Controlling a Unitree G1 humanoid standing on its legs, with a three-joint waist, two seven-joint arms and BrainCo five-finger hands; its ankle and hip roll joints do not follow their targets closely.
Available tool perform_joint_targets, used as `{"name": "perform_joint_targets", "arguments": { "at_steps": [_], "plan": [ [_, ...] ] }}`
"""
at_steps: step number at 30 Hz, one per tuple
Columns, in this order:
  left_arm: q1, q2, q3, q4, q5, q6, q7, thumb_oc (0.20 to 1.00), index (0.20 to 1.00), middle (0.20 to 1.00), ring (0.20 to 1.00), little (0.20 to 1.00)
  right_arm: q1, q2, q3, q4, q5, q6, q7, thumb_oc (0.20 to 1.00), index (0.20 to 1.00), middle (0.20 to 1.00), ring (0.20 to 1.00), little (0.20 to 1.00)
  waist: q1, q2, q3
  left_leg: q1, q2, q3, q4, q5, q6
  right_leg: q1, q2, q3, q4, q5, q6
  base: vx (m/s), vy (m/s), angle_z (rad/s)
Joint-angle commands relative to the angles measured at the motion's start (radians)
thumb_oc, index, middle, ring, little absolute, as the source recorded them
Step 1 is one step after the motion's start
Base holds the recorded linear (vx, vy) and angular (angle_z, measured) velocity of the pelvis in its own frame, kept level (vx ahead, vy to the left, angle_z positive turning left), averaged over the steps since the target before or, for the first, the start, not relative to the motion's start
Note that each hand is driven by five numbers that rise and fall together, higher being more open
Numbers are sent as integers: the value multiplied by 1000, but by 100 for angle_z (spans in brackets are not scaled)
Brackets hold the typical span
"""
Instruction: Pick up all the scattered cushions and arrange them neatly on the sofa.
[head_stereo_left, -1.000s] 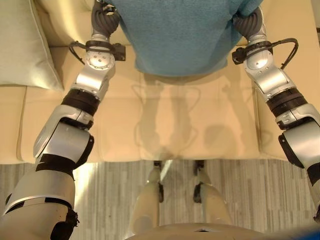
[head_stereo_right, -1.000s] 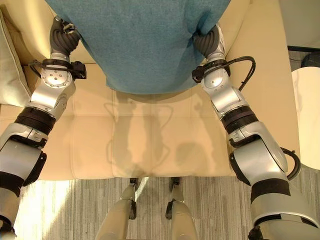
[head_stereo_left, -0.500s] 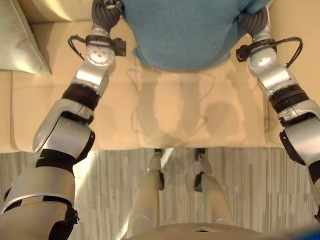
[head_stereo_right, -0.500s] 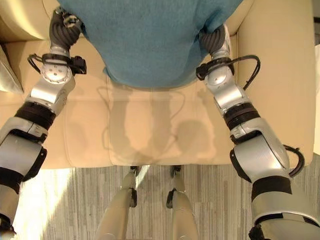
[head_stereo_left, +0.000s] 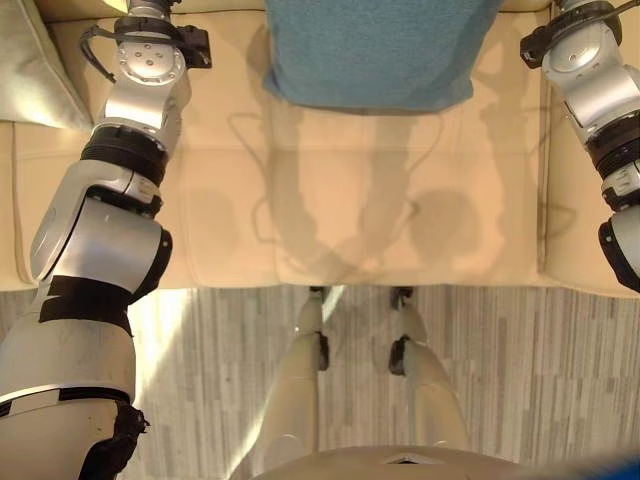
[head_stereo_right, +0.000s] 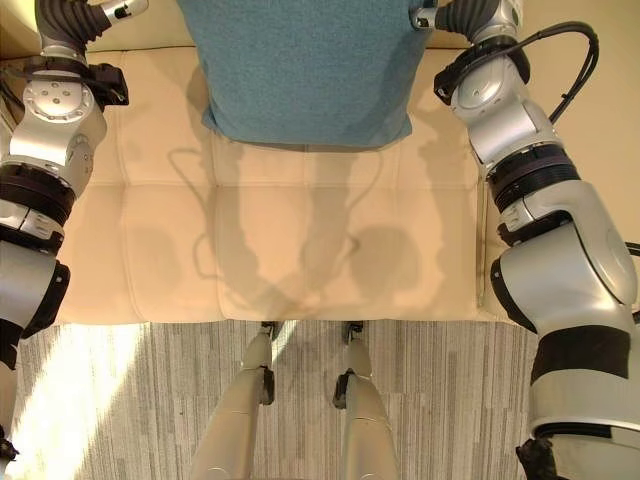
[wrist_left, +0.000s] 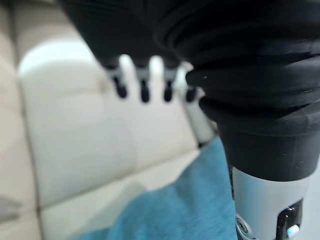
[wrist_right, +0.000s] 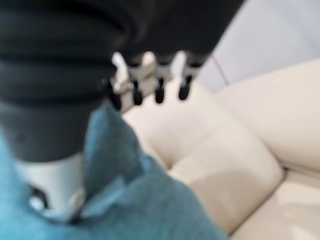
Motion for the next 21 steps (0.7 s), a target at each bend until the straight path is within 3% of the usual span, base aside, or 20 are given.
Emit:
{"name": "perform_joint_targets", "arguments": {
  "at_steps": [1, 6, 11, 14, 18, 19, 21],
  "plan": [
    [8, 79, 30, 11, 3, -39, 13, 1000, 1000, 1000, 1000, 1000, 2, -46, 9, 45, -19, -24, -12, 1000, 1000, 1000, 1000, 1000, 21, -29, -62, 86, -36, -36, -34, -36, -96, 95, -53, -12, 3, -33, 157, 10, -11, 6],
    [161, 140, 87, -100, 29, -44, -14, 1000, 1000, 1000, 1000, 1000, 117, -115, -48, -35, -14, -39, 0, 1000, 1000, 1000, 1000, 1000, 21, -37, -63, 146, -29, -31, 7, -76, -91, 173, -55, -26, 3, -45, 150, 3, -15, 3],
    [482, 174, 262, -303, 56, -46, -45, 1000, 1000, 1000, 1000, 1000, 382, -160, -237, -207, -24, -62, 15, 1000, 1000, 1000, 1000, 1000, 22, -39, -75, 250, -22, -19, 17, -112, -86, 281, -53, -38, 3, -71, 141, 18, -14, -1],
    [708, 153, 389, -441, 64, -45, -77, 1000, 1000, 1000, 1000, 1000, 587, -161, -370, -307, -38, -77, 47, 1000, 1000, 1000, 1000, 1000, 22, -39, -82, 316, -22, -13, 16, -125, -82, 346, -53, -45, 3, -86, 136, 46, -38, -3],
    [993, 53, 518, -522, 62, -12, -133, 1000, 1000, 1000, 1000, 1000, 890, -51, -547, -427, -73, -85, 91, 1000, 1000, 1000, 1000, 1000, 16, -28, -99, 422, -11, -4, 1, -138, -78, 441, -52, -50, 3, -113, 128, 86, -43, -1],
    [1163, -44, 575, -531, 91, 23, -170, 1000, 1000, 1000, 1000, 1000, 1071, 51, -637, -472, -93, -90, 127, 1000, 1000, 1000, 1000, 1000, 4, -12, -117, 503, 5, 4, -25, -143, -78, 508, -50, -53, 4, -139, 122, 89, -55, -3],
    [1211, -76, 581, -527, 99, 32, -183, 1000, 1000, 1000, 1000, 1000, 1120, 75, -654, -480, -99, -91, 143, 1000, 1000, 1000, 1000, 1000, -1, -8, -126, 523, 5, 6, -34, -137, -78, 526, -48, -55, 5, -144, 119, 45, -24, 0]
  ]
}}
